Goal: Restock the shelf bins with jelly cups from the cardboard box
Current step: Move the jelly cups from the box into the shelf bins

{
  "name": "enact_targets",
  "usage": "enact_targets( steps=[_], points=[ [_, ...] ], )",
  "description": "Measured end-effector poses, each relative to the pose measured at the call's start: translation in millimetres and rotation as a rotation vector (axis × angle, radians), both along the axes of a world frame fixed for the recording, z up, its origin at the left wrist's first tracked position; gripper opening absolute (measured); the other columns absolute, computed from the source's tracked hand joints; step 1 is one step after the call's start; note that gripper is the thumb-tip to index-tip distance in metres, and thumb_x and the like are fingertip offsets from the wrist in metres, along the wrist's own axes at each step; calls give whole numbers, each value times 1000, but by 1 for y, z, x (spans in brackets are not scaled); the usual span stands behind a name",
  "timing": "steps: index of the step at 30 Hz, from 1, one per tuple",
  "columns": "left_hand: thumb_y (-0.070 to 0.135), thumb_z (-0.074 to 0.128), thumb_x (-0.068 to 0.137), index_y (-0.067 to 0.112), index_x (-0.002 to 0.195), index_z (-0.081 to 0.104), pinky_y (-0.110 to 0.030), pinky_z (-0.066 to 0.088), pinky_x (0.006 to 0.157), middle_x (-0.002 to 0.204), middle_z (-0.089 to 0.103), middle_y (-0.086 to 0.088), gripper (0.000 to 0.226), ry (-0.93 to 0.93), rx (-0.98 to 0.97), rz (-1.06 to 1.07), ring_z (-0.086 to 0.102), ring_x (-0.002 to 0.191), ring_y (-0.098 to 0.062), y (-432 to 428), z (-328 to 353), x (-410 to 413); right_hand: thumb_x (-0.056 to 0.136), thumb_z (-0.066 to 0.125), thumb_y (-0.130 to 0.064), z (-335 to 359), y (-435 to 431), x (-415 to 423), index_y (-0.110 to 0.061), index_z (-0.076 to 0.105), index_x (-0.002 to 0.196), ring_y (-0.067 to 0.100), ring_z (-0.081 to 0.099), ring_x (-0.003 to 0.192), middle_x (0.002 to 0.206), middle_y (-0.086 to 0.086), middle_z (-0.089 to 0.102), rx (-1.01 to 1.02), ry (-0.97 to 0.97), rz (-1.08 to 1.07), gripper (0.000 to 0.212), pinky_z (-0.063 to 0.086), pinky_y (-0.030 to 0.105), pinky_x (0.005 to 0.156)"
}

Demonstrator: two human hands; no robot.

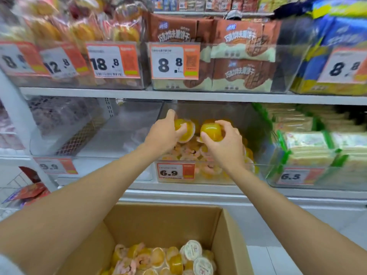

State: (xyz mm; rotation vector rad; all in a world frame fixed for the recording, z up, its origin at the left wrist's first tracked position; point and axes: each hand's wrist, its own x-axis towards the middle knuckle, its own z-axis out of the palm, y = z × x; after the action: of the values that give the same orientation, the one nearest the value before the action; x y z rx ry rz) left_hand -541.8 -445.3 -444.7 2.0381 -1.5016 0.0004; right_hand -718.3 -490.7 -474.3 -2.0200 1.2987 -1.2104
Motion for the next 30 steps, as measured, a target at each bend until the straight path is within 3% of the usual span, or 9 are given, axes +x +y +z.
enact_targets(
  steps=[2,5,7,9,11,17,22,27,30],
  points=[
    [50,42,96,11,118,48,-42,52,74,99,65,-15,46,-254,162,9,61,88,-36,-24,-1,8,72,74,-50,2,-27,14,-22,56,123,24,54,110,114,5,60,89,61,1,60,46,40,97],
    [47,39,98,16,129,45,-36,42,85,116,61,-14,44,-505,345,-36,58,106,-34,-52,-2,14,72,79,-36,-5,-60,36,-18,61,103,27,63,97,96,3,67,196,71,117,41,52,36,82],
    [43,41,99,19,129,44,-34,37,91,125,57,-10,38,-548,445,-46,54,114,-32,-65,-2,16,79,74,-30,-18,-76,48,-12,55,116,32,62,99,105,11,66,230,149,170,46,50,37,80],
    [41,53,91,23,123,53,-31,44,88,121,59,-6,37,-458,531,-36,57,108,-31,-75,-3,19,87,66,-28,-29,-85,55,-7,45,132,36,58,110,121,16,60,265,281,202,54,48,39,87],
    [38,63,82,25,114,61,-31,49,79,113,61,-5,34,-385,516,-23,59,97,-29,-80,-6,21,89,62,-25,-37,-92,55,-7,42,133,37,56,113,124,18,57,251,377,174,52,48,39,90],
    [16,57,91,15,124,58,-32,48,84,121,59,-12,33,-247,423,33,60,106,-33,-79,-17,22,85,62,-12,-39,-95,53,-10,54,125,32,59,108,116,14,63,239,279,219,40,43,27,79],
    [10,50,94,3,116,54,-38,47,86,115,59,-20,24,-277,408,30,59,106,-36,-70,-19,19,85,59,-11,-38,-87,51,-17,52,137,27,59,113,123,10,64,242,294,293,53,46,26,90],
    [16,60,88,6,96,61,-39,53,76,98,64,-15,13,-155,263,-12,63,91,-35,-40,-20,12,80,56,-14,-21,-66,38,-17,70,109,23,66,88,97,5,72,19,288,167,32,56,37,77],
    [27,67,86,14,87,58,-32,47,73,90,62,-2,15,89,152,31,60,87,-23,-12,-20,-2,81,59,-17,-15,-35,26,-19,68,89,15,60,78,86,-4,63,-160,294,129,13,52,34,69]
  ],
)
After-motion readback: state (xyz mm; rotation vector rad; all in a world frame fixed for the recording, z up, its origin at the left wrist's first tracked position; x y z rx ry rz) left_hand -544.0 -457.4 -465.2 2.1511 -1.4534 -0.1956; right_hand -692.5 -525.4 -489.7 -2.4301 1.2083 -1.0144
